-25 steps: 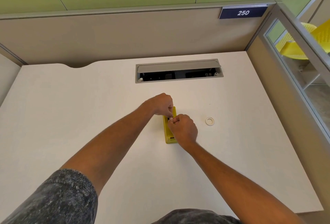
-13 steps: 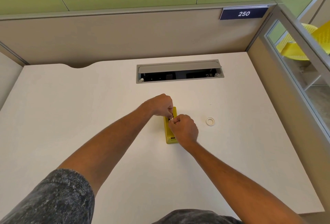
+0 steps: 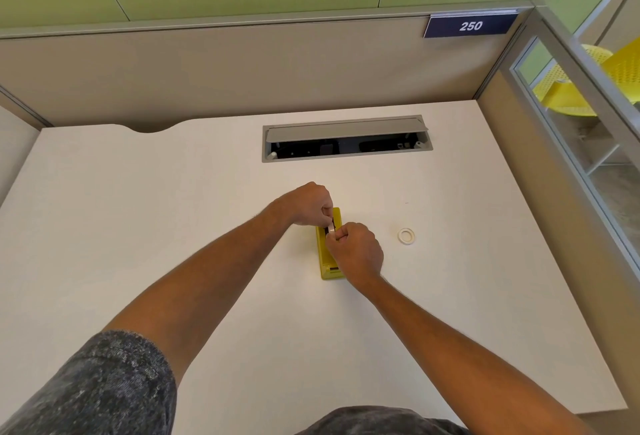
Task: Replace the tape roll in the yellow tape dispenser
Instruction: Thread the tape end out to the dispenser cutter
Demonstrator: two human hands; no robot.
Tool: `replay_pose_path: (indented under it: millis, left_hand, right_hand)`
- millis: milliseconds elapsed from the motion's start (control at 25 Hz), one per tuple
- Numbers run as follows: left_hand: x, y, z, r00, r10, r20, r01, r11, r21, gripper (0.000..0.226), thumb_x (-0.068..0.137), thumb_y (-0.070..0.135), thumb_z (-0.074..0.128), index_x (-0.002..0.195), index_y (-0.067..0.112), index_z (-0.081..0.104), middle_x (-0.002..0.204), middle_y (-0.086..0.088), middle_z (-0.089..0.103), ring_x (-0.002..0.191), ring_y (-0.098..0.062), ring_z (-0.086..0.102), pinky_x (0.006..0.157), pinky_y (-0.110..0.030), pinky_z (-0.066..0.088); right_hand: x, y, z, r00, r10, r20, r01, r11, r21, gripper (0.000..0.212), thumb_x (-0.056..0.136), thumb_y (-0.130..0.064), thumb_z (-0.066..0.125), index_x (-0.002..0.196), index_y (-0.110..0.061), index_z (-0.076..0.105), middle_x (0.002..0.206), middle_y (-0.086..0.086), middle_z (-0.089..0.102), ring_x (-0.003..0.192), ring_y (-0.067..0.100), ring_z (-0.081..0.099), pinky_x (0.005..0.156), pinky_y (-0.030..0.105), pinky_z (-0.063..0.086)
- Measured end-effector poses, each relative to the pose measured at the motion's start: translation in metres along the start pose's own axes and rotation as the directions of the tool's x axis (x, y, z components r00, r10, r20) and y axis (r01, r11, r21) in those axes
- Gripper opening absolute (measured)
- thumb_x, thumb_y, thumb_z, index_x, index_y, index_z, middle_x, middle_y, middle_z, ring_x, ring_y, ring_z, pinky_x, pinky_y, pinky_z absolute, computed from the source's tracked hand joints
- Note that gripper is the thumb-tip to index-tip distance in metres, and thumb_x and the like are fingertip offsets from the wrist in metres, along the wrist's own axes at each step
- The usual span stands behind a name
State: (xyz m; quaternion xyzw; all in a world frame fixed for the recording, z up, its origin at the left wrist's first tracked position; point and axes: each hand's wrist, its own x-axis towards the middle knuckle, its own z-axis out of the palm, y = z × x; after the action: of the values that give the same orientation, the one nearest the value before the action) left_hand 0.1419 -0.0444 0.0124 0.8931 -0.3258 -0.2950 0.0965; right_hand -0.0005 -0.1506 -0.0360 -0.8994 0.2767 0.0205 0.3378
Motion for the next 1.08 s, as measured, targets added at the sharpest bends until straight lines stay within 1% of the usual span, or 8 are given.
replay_pose_path:
  millis: [200,320,480,560,680,800,880,1080]
  left_hand:
    - [-0.001,0.001,0.000,1.000,0.002,0.026,-0.002,1.000,0.021,0.017,0.090,0.030,0.085,0.099,0.016,0.086,0.095,0.003,0.082,0.071,-0.004,0.064,0.061,-0.019,0.045]
    - [-0.001,0.006,-0.001,0.999,0.016,0.033,-0.017,0.999,0.050,0.015,0.090,0.028,0.086,0.098,0.015,0.087,0.086,0.007,0.077,0.069,-0.006,0.063,0.059,-0.018,0.042]
    - [-0.002,0.009,-0.004,0.999,0.017,0.028,-0.019,0.997,0.071,0.015,0.092,0.026,0.084,0.100,0.013,0.086,0.093,0.001,0.081,0.074,-0.008,0.065,0.063,-0.020,0.045]
    - [-0.002,0.009,-0.004,1.000,0.016,0.016,-0.017,0.997,0.070,0.016,0.092,0.025,0.084,0.101,0.013,0.085,0.097,-0.001,0.082,0.081,-0.012,0.069,0.067,-0.023,0.048]
    - [-0.005,0.008,-0.002,1.000,0.020,-0.012,-0.019,0.999,0.050,0.016,0.091,0.024,0.083,0.101,0.013,0.085,0.101,-0.003,0.082,0.090,-0.017,0.073,0.070,-0.025,0.050]
    - [-0.012,0.004,0.001,0.998,0.038,-0.049,-0.038,0.999,-0.003,0.015,0.092,0.023,0.080,0.103,0.013,0.086,0.105,-0.002,0.083,0.098,-0.019,0.075,0.082,-0.035,0.061]
    - [-0.018,0.000,0.006,0.996,0.038,-0.080,-0.043,0.997,-0.071,0.015,0.092,0.024,0.080,0.102,0.015,0.087,0.105,0.000,0.084,0.098,-0.016,0.076,0.090,-0.038,0.063]
    - [-0.023,-0.002,0.017,0.989,0.026,-0.149,-0.045,0.992,-0.122,0.020,0.089,0.034,0.087,0.101,0.018,0.089,0.101,0.001,0.086,0.094,-0.015,0.077,0.085,-0.036,0.062]
  right_hand:
    - [0.001,0.000,0.000,1.000,0.003,0.012,-0.003,1.000,-0.001,0.026,0.094,-0.052,0.068,0.076,-0.034,0.062,0.083,-0.012,0.067,0.070,0.013,0.066,0.062,0.030,0.053]
    - [0.001,0.000,-0.001,1.000,0.002,0.011,-0.002,1.000,-0.002,0.025,0.094,-0.053,0.068,0.081,-0.033,0.066,0.081,-0.013,0.065,0.070,0.013,0.065,0.060,0.028,0.049]
    - [0.000,0.001,-0.001,1.000,-0.003,0.004,0.003,1.000,0.002,0.026,0.095,-0.054,0.068,0.082,-0.032,0.067,0.084,-0.012,0.068,0.072,0.013,0.065,0.060,0.027,0.049]
    - [0.000,0.000,-0.001,1.000,0.004,0.001,-0.004,1.000,0.003,0.025,0.094,-0.054,0.068,0.080,-0.033,0.065,0.083,-0.013,0.068,0.071,0.013,0.065,0.062,0.029,0.052]
    - [0.000,0.000,-0.001,1.000,0.010,0.009,-0.010,1.000,0.002,0.025,0.094,-0.052,0.068,0.079,-0.033,0.065,0.081,-0.013,0.068,0.070,0.013,0.065,0.061,0.028,0.050]
    - [0.001,0.001,-0.002,0.999,0.030,0.015,-0.031,0.999,0.023,0.026,0.092,-0.049,0.070,0.072,-0.034,0.061,0.077,-0.013,0.067,0.070,0.014,0.066,0.059,0.027,0.046]
    - [0.002,0.001,-0.001,0.999,0.040,0.023,-0.041,0.999,0.025,0.029,0.091,-0.048,0.071,0.069,-0.034,0.060,0.077,-0.014,0.067,0.072,0.016,0.068,0.061,0.028,0.048]
    - [0.003,0.002,-0.001,0.999,0.027,0.028,-0.027,1.000,0.000,0.028,0.091,-0.052,0.071,0.074,-0.032,0.060,0.087,-0.009,0.071,0.077,0.018,0.069,0.070,0.035,0.058]
